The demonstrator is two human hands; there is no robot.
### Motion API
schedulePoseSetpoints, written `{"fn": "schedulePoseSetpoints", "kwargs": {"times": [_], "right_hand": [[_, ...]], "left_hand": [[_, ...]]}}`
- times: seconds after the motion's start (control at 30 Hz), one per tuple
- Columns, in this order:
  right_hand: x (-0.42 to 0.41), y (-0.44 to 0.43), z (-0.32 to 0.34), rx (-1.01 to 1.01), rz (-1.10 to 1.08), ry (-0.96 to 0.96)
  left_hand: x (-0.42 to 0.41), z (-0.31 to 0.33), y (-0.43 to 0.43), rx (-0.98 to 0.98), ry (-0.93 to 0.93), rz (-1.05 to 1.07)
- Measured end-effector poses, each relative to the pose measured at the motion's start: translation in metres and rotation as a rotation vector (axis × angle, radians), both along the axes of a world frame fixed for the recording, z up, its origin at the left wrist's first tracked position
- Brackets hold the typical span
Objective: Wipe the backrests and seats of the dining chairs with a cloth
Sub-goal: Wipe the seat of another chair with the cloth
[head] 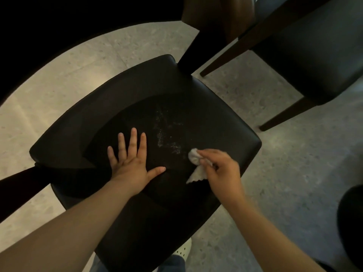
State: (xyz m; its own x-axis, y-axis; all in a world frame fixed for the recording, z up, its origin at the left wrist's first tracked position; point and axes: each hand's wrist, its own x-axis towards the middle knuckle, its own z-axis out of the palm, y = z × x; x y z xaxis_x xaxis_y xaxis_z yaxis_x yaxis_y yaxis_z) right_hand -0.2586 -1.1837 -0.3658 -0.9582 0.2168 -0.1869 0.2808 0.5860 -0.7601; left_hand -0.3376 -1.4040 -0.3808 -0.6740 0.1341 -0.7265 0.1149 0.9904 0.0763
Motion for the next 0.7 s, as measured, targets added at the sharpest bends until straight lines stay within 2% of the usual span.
{"fn": "schedulePoseSetpoints", "kwargs": {"times": [0.13,0.27,0.4,0.57,0.7], "right_hand": [[-0.032,0.025,0.01,0.079,-0.147,0.082],[-0.087,0.039,0.0,0.088,-0.258,0.014],[-0.075,0.013,-0.014,0.168,-0.068,-0.006],[-0.047,0.009,0.001,0.141,0.274,-0.026],[-0.095,0.01,0.012,0.218,0.224,0.058]], "left_hand": [[0.001,-0.003,-0.002,0.011,0.022,0.0],[0.002,-0.009,-0.002,0.016,0.046,0.005],[0.003,-0.012,-0.003,0.04,0.072,0.007],[0.005,-0.004,-0.007,0.121,0.099,0.044],[0.013,0.007,-0.017,0.342,0.234,0.19]]}}
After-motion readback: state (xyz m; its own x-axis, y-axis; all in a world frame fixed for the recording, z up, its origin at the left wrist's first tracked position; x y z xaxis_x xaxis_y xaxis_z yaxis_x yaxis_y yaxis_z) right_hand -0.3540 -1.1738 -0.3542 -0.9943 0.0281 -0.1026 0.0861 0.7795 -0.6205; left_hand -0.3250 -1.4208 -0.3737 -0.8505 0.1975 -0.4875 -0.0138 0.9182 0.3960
